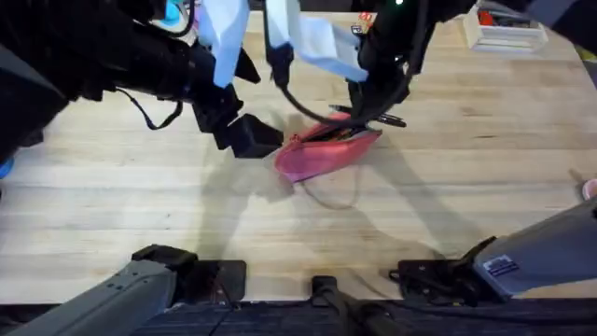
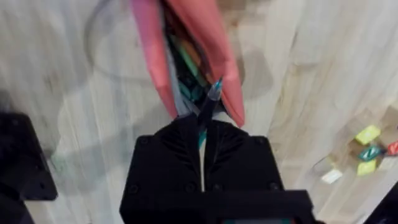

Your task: Unzip the bag, pick up the pens from the table one at a time and place them inside, then zip the bag closed.

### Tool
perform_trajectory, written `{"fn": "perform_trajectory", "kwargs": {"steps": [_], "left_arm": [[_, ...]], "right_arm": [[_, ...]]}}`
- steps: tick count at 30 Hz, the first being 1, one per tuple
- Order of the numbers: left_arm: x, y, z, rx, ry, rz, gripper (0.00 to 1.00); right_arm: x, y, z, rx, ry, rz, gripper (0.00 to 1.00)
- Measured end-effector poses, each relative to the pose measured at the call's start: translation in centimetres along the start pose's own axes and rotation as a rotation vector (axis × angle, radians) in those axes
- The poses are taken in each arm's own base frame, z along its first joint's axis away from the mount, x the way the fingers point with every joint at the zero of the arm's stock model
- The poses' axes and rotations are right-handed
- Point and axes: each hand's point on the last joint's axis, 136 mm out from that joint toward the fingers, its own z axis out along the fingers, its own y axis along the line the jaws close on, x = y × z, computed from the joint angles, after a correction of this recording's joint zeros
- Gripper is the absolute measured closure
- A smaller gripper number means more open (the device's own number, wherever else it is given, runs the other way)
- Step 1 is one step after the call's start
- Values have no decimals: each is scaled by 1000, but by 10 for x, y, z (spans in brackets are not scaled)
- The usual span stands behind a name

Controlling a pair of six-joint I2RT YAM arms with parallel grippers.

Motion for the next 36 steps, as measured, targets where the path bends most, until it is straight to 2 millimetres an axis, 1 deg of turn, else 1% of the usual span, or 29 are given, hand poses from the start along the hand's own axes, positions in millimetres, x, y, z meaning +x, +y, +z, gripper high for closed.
{"fn": "perform_trajectory", "kwargs": {"steps": [8, 12, 14, 17, 20, 24, 26, 32, 36], "left_arm": [[0, 0, 0, 0, 0, 0, 6], [0, 0, 0, 0, 0, 0, 6], [0, 1, 0, -3, -1, 1, 6], [4, -1, 0, 0, 19, -7, 6], [12, -6, -1, 19, 49, -31, 7], [25, -11, -6, 54, 74, -41, 7], [30, -11, -9, 62, 71, -42, 6], [37, 0, -16, 36, 53, -57, 7], [37, -2, -17, 47, 50, -54, 7]], "right_arm": [[-14, 12, 2, -36, -41, -142, 970], [-12, 23, 15, -83, -40, -186, 970], [-12, 24, 24, -90, -43, -201, 970], [-14, 21, 35, -77, -54, -213, 970], [-17, 16, 40, -53, -67, -223, 970], [-23, 7, 41, -12, -85, -230, 970], [-24, 5, 41, -2, -89, -236, 970], [-30, 6, 41, 7, -93, -310, 970], [-38, 2, 41, 37, -106, -363, 970]]}}
